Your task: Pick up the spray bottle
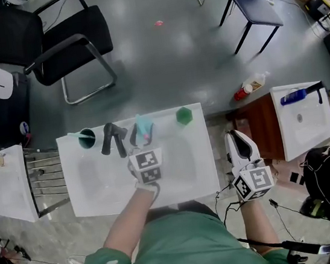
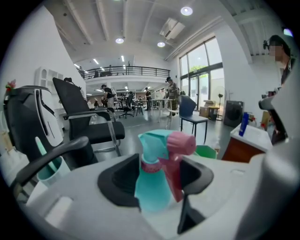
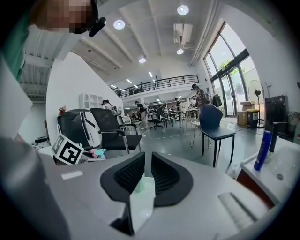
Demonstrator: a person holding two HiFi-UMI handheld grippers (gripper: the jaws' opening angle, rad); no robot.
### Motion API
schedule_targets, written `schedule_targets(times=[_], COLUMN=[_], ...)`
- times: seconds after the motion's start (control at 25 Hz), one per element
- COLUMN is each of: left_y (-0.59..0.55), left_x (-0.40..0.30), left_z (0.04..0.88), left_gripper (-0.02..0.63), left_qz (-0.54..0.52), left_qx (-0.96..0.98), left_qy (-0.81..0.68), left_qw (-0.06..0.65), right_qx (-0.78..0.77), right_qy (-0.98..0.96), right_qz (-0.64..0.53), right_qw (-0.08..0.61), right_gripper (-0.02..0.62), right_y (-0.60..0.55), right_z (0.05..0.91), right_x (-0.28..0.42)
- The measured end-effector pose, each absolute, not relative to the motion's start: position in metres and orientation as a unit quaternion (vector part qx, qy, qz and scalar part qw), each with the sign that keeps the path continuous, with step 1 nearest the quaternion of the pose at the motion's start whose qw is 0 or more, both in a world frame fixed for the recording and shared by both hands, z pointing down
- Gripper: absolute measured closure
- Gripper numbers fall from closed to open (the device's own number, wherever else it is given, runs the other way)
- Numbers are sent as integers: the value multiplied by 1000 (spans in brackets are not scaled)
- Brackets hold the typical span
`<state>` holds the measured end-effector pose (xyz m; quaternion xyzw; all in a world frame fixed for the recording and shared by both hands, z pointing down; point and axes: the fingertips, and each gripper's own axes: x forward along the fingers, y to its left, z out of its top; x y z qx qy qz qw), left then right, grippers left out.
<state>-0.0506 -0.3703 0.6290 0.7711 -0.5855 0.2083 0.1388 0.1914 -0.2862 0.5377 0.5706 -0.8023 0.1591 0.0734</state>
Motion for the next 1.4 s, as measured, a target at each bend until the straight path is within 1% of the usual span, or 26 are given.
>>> schedule_targets(times=[0.08, 0.32, 0.56, 0.76, 1.04, 1.4], left_y=[-371, -370, -365, -356, -339, -312], left_x=[-51, -54, -52, -47, -38, -49], left_z=[629, 628, 625, 615, 589, 551], left_gripper=[418, 466, 471, 474, 476, 476], left_qz=[211, 211, 206, 202, 190, 158], left_qx=[770, 770, 776, 789, 814, 827], left_qy=[-586, -587, -581, -568, -542, -535], left_qw=[137, 137, 136, 121, 87, 68], right_qx=[570, 564, 561, 561, 553, 544], right_qy=[-803, -807, -811, -811, -818, -826], right_qz=[160, 158, 153, 153, 149, 133], right_qw=[73, 71, 67, 64, 59, 66], right_gripper=[551, 551, 551, 551, 551, 551], right_y=[-287, -285, -281, -274, -262, -243], right_z=[539, 539, 536, 530, 522, 506], right_x=[192, 191, 188, 183, 170, 144])
